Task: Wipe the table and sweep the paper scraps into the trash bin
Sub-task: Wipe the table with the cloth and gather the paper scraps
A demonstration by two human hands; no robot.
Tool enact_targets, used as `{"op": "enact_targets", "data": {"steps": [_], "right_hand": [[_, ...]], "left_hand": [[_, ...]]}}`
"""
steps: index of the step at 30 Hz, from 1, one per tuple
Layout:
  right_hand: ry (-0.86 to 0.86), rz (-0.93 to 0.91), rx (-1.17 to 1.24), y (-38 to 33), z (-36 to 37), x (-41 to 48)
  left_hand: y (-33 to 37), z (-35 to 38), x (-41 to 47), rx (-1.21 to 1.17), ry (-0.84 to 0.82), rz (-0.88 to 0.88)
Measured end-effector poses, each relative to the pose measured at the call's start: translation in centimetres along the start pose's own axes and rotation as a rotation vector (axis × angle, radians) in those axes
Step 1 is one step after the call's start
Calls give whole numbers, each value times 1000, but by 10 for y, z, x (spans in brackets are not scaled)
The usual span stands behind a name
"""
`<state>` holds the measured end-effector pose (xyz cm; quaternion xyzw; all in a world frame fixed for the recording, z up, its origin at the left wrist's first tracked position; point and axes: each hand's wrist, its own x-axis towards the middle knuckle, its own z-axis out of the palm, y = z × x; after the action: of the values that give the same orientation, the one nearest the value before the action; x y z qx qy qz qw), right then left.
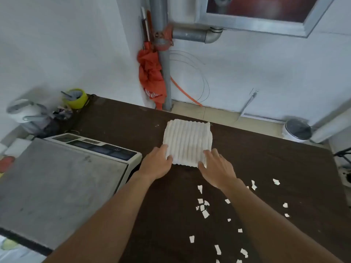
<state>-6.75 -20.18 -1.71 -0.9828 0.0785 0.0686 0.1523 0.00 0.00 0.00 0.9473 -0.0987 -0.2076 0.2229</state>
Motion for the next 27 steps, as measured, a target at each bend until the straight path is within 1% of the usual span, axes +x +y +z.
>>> {"op": "enact_targets", "data": {"steps": [2,4,9,15,17,20,27], "right_hand": [[-24,37,8,-2,3,6],[-67,37,-2,-2,10,9],[-63,63,4,-1,20,17],[-80,40,-28,-3,23,18],[-92,30,-44,-4,25,15],[-79,5,-71,-6,28,10],[50,-136,-283,-14,32,-10]], "left_hand": [[-2,1,9,-12,-31,-20],[-5,4,19,-40,-68,-44],[-5,9,34,-283,-108,-98],[-5,9,38,-547,-131,-145],[-5,8,37,-603,-162,-172],[-4,9,33,-603,-213,-222],[3,8,11,-479,-170,-244]]}}
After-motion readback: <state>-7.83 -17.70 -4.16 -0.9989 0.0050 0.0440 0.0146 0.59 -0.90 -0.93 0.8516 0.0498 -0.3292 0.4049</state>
